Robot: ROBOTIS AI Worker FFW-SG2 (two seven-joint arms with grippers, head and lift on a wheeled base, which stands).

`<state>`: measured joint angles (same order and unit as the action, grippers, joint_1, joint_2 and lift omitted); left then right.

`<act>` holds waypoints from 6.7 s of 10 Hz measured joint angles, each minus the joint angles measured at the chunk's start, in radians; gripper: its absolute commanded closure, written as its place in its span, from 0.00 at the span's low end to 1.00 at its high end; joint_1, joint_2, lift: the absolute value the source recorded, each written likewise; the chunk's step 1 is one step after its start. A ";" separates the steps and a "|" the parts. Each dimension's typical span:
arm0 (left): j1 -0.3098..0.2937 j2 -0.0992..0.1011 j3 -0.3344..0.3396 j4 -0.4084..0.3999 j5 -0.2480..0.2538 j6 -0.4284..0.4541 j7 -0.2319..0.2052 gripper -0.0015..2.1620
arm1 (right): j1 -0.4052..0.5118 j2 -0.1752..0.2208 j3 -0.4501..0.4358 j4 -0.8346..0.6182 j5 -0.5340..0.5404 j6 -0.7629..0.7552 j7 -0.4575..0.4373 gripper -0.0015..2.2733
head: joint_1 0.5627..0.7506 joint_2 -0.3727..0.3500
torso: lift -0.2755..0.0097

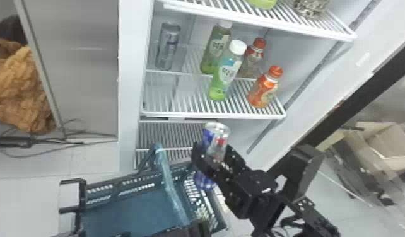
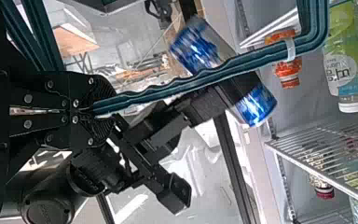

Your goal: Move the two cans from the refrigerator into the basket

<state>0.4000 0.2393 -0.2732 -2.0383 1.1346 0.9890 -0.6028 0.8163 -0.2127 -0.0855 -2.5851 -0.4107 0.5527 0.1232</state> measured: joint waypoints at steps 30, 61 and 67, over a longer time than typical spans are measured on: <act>0.005 -0.003 0.008 0.007 0.006 -0.004 0.000 0.56 | -0.277 -0.004 0.029 0.306 0.063 -0.469 0.025 0.05 | 0.70 0.03 | 0.00; -0.023 0.006 -0.020 0.025 0.029 -0.010 0.001 0.56 | -0.997 -0.040 0.400 1.061 0.149 -0.614 -0.141 0.02 | 0.70 0.10 | 0.00; -0.033 0.006 -0.029 0.034 0.030 -0.013 0.001 0.56 | -1.101 -0.040 0.464 1.189 0.106 -0.612 -0.174 0.02 | 0.70 0.12 | 0.00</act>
<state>0.3673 0.2454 -0.3021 -2.0048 1.1646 0.9757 -0.6013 -0.2843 -0.2529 0.3782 -1.3964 -0.3042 -0.0596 -0.0508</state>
